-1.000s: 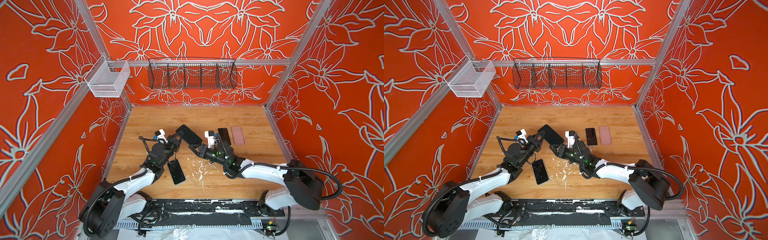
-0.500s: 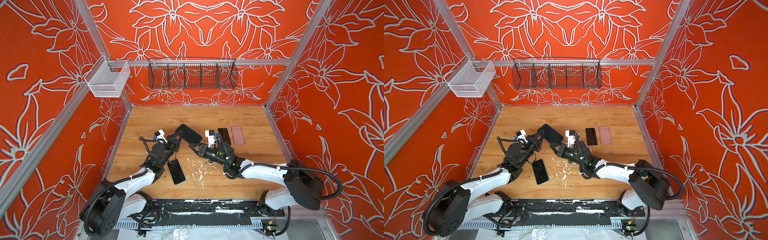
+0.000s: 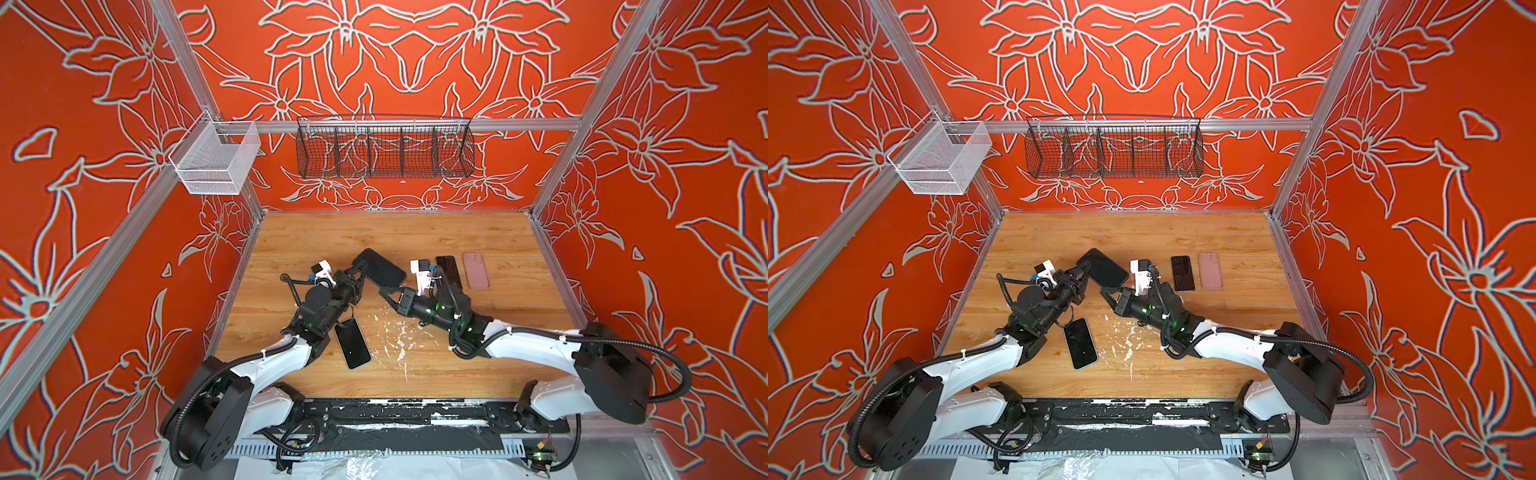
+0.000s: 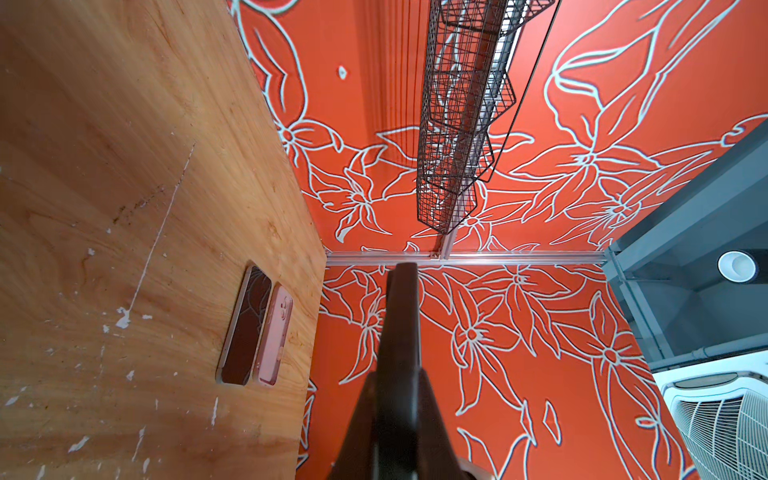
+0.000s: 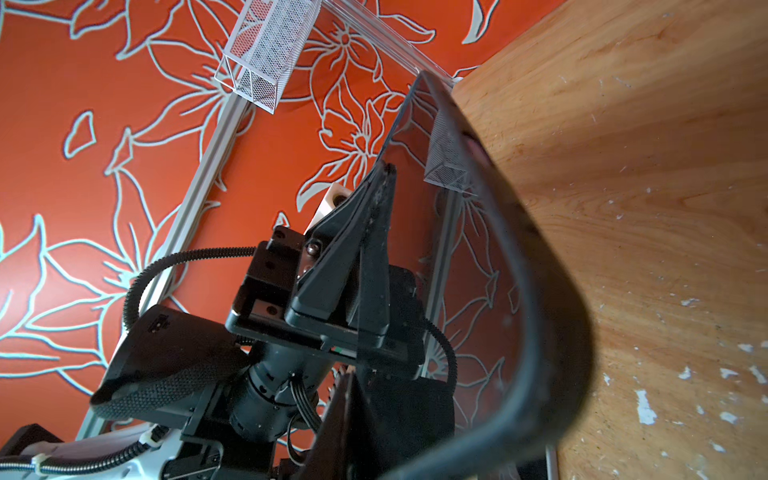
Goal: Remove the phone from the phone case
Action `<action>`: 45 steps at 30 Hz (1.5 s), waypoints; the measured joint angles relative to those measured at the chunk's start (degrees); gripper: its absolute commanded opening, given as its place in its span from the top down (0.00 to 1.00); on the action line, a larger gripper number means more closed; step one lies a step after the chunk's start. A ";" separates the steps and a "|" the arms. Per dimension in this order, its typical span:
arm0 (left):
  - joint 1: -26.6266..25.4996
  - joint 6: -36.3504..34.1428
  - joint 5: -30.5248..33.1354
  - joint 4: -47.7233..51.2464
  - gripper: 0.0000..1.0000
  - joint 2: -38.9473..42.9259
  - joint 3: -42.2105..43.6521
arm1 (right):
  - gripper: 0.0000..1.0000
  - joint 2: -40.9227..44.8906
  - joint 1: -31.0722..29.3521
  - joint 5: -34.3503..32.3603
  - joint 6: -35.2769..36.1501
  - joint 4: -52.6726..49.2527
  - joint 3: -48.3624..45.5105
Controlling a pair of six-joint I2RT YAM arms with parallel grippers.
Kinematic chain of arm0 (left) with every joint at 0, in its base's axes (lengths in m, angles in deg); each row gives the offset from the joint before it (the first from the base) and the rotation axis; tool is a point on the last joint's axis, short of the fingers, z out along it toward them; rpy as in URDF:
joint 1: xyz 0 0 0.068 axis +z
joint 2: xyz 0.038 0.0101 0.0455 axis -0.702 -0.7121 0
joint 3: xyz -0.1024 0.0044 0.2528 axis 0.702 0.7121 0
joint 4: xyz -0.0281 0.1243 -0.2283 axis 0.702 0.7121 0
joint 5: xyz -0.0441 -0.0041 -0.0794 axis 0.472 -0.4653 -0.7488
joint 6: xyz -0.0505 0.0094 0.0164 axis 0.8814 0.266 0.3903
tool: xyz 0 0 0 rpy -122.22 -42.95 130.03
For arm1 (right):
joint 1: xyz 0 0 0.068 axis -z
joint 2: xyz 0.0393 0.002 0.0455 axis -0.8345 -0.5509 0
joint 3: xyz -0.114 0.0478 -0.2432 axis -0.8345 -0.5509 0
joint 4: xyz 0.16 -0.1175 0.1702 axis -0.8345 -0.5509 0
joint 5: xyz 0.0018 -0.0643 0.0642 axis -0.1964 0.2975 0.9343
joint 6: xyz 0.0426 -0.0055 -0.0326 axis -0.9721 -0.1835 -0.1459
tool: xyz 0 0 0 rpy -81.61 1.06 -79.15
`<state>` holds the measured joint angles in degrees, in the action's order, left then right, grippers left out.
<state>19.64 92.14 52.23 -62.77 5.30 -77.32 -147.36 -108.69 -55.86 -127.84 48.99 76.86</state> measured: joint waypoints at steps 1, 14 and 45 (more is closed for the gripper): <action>-0.13 0.33 -0.07 -0.15 1.00 -0.15 -0.11 | 0.88 0.44 0.00 -0.15 1.05 -0.50 0.00; -0.24 4.24 -1.14 -3.17 1.00 -2.93 -0.52 | 0.88 1.14 0.00 -1.27 12.07 -1.66 -0.02; 0.24 2.89 2.89 13.33 1.00 7.96 -0.55 | 0.77 -3.21 -1.38 -3.82 23.58 1.49 0.44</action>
<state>19.88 95.02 55.11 -49.44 13.25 -77.86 -150.57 -110.06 -59.69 -104.26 50.48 77.29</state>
